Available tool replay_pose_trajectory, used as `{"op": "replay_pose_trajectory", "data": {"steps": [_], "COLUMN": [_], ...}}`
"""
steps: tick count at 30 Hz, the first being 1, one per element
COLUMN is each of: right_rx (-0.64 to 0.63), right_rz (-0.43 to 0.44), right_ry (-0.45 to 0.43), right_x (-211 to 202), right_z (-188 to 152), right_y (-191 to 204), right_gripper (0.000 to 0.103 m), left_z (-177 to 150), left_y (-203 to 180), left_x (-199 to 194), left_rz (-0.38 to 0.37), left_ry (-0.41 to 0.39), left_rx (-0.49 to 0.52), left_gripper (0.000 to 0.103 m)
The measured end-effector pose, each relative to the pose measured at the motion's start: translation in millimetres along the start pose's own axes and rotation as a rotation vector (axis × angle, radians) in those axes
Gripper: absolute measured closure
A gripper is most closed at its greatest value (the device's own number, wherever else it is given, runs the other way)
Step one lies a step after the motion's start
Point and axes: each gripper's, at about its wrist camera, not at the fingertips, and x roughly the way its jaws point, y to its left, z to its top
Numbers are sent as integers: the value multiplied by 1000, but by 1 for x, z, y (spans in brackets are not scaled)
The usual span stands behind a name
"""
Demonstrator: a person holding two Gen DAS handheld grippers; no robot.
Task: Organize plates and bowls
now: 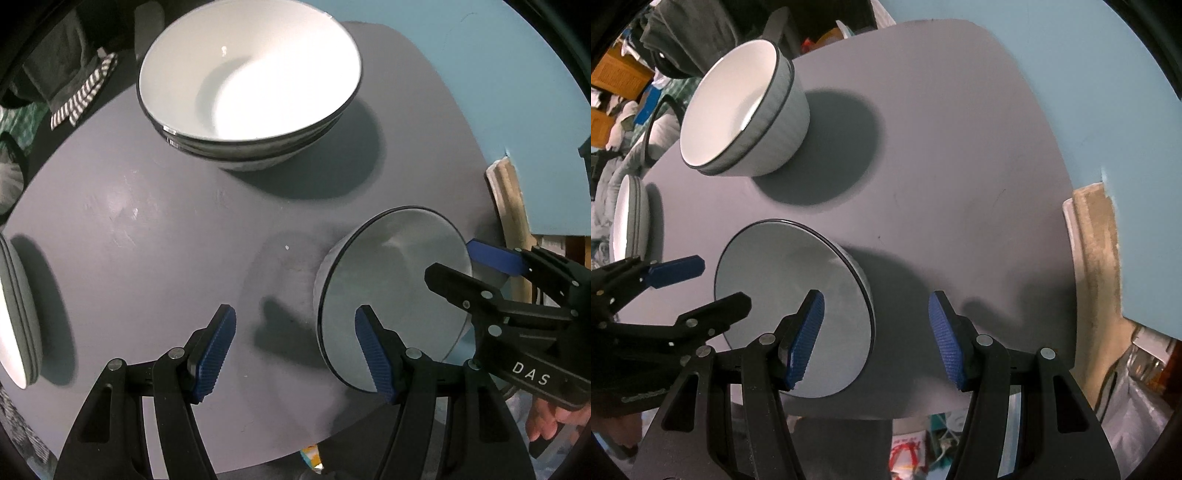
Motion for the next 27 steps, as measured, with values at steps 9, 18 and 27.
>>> {"op": "replay_pose_trajectory", "data": {"steps": [9,18,27], "right_rx": [3,9,-7], "right_rz": [-12,-6,15], "right_ry": [33,64,86], "right_x": [17,21,18], "right_z": [-3,-6,-9], "right_y": [-2,-3,-3], "right_gripper": [45,71,91], "left_z": [-4,-15,-20], "left_y": [3,-4,-17], "left_x": [14,19,19], "left_rz": [-5,-36,-40], "left_ry": [18,47,48], "left_rx": [-36,-26,12], "left_gripper": [35,58,78]}}
